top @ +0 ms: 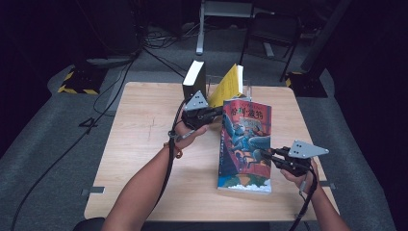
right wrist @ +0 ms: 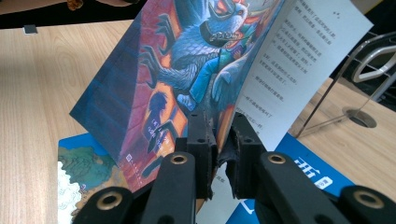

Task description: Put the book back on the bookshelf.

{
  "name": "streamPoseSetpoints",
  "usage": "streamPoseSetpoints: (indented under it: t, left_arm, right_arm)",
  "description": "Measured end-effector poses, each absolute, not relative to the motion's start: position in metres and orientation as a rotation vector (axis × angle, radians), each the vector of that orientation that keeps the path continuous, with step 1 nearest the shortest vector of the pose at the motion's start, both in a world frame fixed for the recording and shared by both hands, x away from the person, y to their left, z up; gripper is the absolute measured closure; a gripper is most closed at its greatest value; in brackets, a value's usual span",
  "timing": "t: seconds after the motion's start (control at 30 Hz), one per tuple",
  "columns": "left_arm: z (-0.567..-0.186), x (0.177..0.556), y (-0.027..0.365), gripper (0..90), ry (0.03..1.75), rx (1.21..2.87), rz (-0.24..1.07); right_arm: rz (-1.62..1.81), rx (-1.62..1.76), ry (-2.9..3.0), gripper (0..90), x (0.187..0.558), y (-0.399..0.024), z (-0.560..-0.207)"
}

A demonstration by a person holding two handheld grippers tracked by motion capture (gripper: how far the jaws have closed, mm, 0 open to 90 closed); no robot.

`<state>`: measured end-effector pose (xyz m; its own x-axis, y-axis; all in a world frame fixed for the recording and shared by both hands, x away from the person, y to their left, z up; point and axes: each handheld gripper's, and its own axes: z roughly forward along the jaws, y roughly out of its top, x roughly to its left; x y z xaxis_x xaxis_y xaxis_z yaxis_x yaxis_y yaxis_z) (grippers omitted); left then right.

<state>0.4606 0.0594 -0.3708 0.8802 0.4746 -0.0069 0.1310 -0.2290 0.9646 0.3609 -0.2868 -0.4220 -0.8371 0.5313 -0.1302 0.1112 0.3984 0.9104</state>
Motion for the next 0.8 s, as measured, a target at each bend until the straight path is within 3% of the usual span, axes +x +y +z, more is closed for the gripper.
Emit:
streamPoseSetpoints:
  t: [0.2, 0.5, 0.8]
  left_arm:
    - [-0.362, 0.458, 0.064, 89.4, 0.443, 1.768, 0.326]
    - [-0.378, 0.476, 0.067, 89.4, 0.515, 1.751, 0.243]
    - [-0.356, 0.46, 0.06, 89.4, 0.456, 1.772, 0.297]
  right_arm:
    - [1.427, 0.507, 2.234, 80.9, 0.358, -0.285, -0.421]
    - [1.401, 0.429, 2.23, 83.0, 0.351, -0.278, -0.42]
    - [1.381, 0.505, 2.194, 85.9, 0.353, -0.277, -0.421]
